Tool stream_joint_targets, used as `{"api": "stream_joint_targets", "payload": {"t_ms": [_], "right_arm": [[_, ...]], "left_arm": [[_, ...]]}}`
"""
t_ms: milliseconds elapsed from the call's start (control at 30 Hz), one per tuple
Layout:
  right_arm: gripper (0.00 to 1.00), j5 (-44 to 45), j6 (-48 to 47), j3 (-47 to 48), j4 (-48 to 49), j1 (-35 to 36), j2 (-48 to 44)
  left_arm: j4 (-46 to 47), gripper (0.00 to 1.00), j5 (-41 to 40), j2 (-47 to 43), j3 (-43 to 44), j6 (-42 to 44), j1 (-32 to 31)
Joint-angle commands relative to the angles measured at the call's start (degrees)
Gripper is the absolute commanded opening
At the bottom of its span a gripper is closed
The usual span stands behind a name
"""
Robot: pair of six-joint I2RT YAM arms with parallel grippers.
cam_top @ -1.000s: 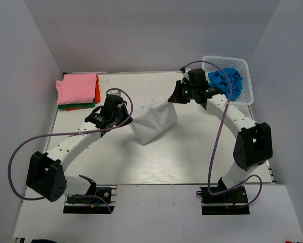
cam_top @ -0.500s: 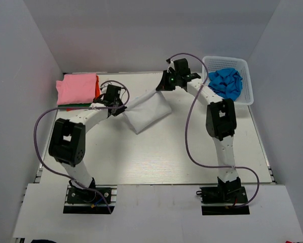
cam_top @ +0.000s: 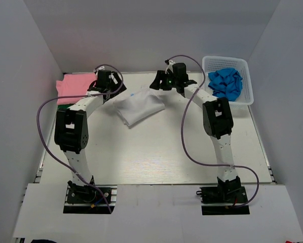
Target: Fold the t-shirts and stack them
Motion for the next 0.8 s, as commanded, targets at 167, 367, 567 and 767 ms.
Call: {"api": "stream_joint_targets", "payload": {"t_ms": [167, 367, 567, 767], "right_arm": [[0.68, -4.58, -1.64, -9.38, 1.23, 3.74, -10.13], [0.90, -5.99, 3.56, -21.34, 8.17, 4.53, -11.71], [0.90, -7.06, 4.35, -35.91, 8.69, 6.37, -18.98], [0.90, -4.42, 0.94, -59.36, 6.59, 9.26, -36.29]], "left_arm": [[6.22, 1.00, 23.42, 0.17, -3.72, 2.94, -2.57], [8.06, 1.00, 27.22, 2.56, -7.76, 1.88, -4.49], [8.16, 1.00, 29.24, -0.51, -15.66, 2.59, -6.70], [9.04, 1.00, 32.85, -15.25, -37.16, 3.29, -12.05]]}}
